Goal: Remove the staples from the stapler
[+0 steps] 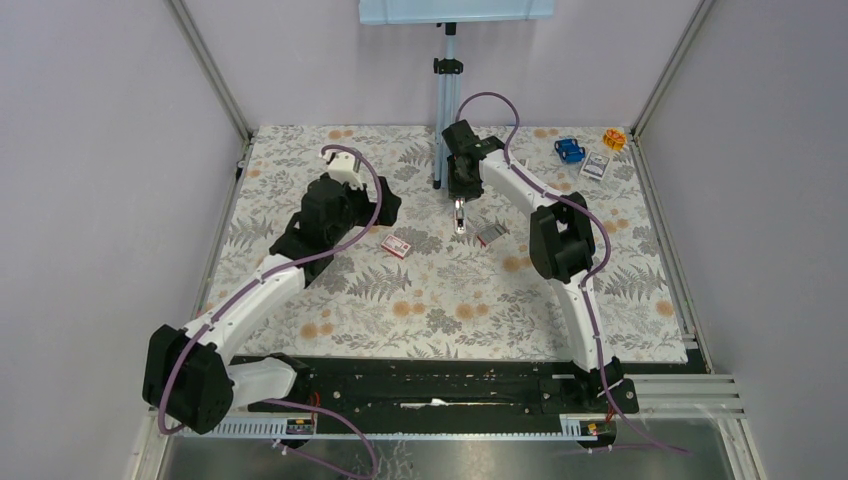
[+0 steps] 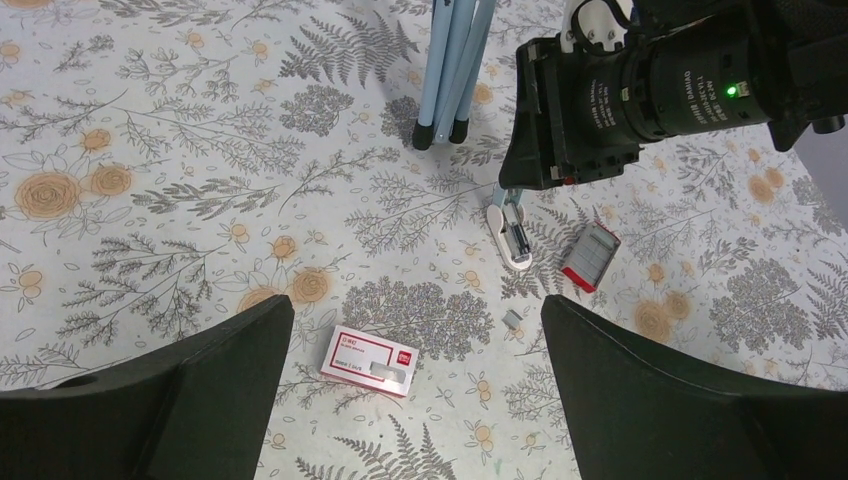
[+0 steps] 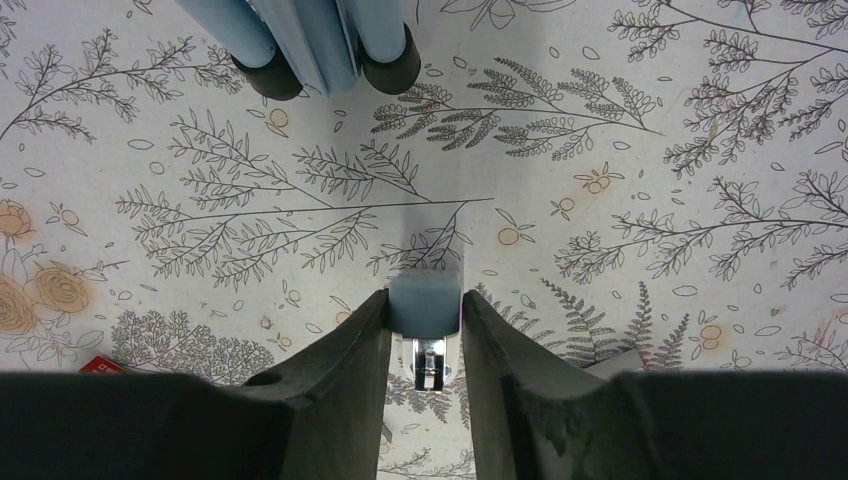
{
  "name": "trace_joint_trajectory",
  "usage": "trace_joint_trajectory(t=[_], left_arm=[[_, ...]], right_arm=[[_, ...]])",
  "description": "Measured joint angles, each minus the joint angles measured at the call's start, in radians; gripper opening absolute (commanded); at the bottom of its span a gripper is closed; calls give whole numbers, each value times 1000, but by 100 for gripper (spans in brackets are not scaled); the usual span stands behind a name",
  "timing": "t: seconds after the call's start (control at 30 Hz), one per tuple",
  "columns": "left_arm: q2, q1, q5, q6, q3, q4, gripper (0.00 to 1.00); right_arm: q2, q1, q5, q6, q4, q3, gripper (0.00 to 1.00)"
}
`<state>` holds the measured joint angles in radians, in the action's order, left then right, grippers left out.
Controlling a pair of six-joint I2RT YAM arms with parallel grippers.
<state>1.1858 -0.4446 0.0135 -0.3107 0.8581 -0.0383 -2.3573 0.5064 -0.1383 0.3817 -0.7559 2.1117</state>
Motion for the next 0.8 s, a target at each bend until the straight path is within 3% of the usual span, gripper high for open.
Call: trace_joint_trajectory(t=[0.5, 0.63, 0.8], left_arm=[[14, 0, 0, 1, 11, 45, 99], [14, 0, 2, 7, 14, 50, 99], [16, 0, 2, 11, 25, 53, 99]], right_arm=[[14, -9, 27, 4, 21, -23, 50], [120, -52, 83, 20, 82, -163, 53], [280, -194, 107, 24, 143, -273, 54]])
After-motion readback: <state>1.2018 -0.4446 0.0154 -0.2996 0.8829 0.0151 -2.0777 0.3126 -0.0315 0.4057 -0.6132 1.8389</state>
